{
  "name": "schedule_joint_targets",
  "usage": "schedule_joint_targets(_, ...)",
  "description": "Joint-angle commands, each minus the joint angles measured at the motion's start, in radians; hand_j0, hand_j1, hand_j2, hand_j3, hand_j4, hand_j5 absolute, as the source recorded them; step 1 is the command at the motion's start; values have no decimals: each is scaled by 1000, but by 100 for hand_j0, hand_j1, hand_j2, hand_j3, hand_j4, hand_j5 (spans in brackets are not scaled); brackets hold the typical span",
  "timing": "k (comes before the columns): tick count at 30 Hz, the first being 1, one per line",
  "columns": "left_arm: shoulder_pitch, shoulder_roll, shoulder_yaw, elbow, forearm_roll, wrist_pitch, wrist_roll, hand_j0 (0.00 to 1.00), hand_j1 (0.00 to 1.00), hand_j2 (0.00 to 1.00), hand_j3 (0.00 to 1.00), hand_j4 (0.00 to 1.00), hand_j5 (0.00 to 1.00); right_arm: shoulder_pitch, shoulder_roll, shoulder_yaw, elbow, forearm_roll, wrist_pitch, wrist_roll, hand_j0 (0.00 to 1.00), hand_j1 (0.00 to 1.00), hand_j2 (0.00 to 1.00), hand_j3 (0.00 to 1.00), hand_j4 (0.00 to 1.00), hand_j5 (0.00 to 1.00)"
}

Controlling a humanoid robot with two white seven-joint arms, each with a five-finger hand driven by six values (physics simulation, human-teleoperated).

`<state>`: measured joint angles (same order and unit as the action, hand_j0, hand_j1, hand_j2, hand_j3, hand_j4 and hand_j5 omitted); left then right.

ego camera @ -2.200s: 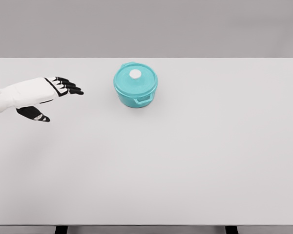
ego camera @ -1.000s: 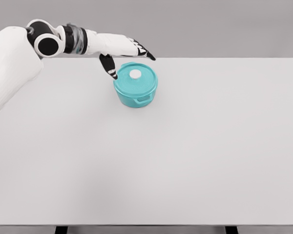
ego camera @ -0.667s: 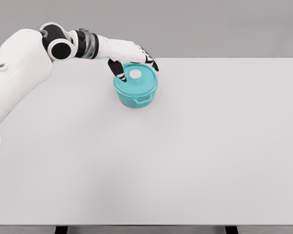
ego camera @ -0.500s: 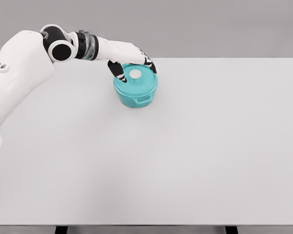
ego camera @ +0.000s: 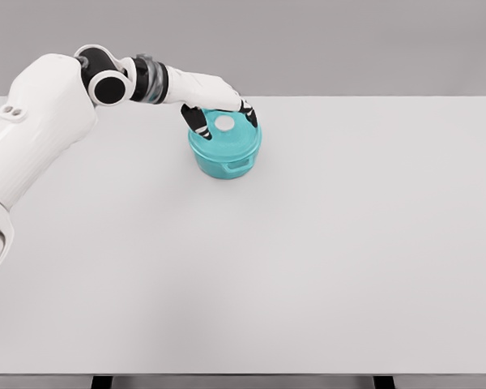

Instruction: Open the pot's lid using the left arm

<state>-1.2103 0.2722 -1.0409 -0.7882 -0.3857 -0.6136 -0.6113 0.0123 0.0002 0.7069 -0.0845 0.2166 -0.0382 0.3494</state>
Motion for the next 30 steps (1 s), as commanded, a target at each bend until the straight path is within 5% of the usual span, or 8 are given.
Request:
schedule_joint_targets(1, 0, -2, 2, 3, 2, 3, 0, 82, 82, 82, 82, 82, 82, 2, 0, 0, 0, 0, 0, 0, 100, 100, 100, 100, 100, 100)
schedule_joint_targets(13, 0, -36, 4, 67, -41, 3, 0, 82, 82, 82, 82, 82, 82, 0, 0, 0, 0, 0, 0, 0, 100, 100, 100, 100, 100, 100)
schedule_joint_targets(30, 0, -34, 7, 69, -42, 3, 0, 53, 53, 53, 53, 53, 53, 0, 0, 0, 0, 0, 0, 0, 100, 100, 100, 100, 100, 100)
